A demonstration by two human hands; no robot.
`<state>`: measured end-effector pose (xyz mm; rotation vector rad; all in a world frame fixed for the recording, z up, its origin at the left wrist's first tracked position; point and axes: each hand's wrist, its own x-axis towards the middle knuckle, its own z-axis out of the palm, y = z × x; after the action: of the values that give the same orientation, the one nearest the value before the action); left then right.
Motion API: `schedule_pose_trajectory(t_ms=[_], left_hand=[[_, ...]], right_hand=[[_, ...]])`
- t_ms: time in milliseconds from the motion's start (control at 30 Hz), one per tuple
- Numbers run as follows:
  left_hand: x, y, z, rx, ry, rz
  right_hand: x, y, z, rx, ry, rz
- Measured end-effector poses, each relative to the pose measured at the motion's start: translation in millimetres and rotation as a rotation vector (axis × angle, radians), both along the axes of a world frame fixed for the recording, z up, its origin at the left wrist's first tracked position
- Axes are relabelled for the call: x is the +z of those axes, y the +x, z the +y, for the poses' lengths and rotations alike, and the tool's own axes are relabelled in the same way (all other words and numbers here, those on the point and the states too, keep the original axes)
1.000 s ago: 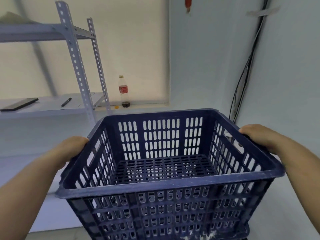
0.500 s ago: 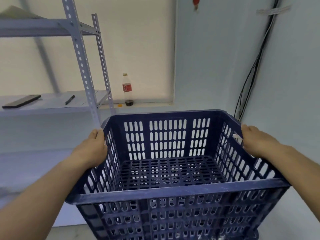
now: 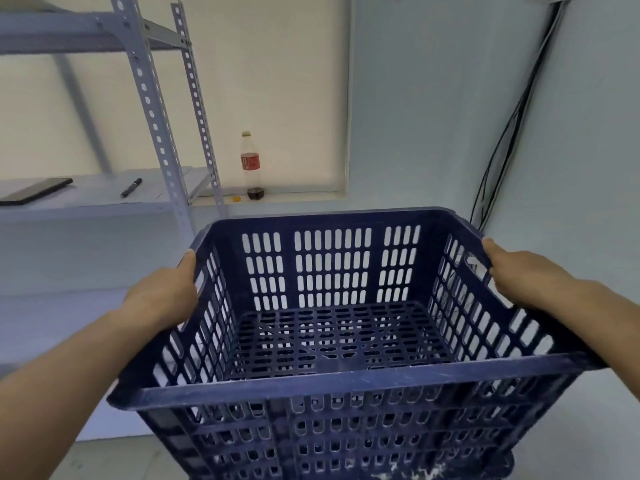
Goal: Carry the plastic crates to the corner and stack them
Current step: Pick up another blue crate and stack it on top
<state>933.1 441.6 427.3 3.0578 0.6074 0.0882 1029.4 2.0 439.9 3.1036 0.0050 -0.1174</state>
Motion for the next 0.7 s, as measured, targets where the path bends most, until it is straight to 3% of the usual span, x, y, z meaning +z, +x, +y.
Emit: schedule_pose_trajectory(t_ms=[400,700], left_hand=[[11,-12,-12,0.038,-0.025,0.018],[17,-28,-18,-0.002,-0.059,0.086]], right_hand=[[5,-10,-1,-0.006,0.081,0.007],[11,-18,0,-0.006,-0.036,0.047]])
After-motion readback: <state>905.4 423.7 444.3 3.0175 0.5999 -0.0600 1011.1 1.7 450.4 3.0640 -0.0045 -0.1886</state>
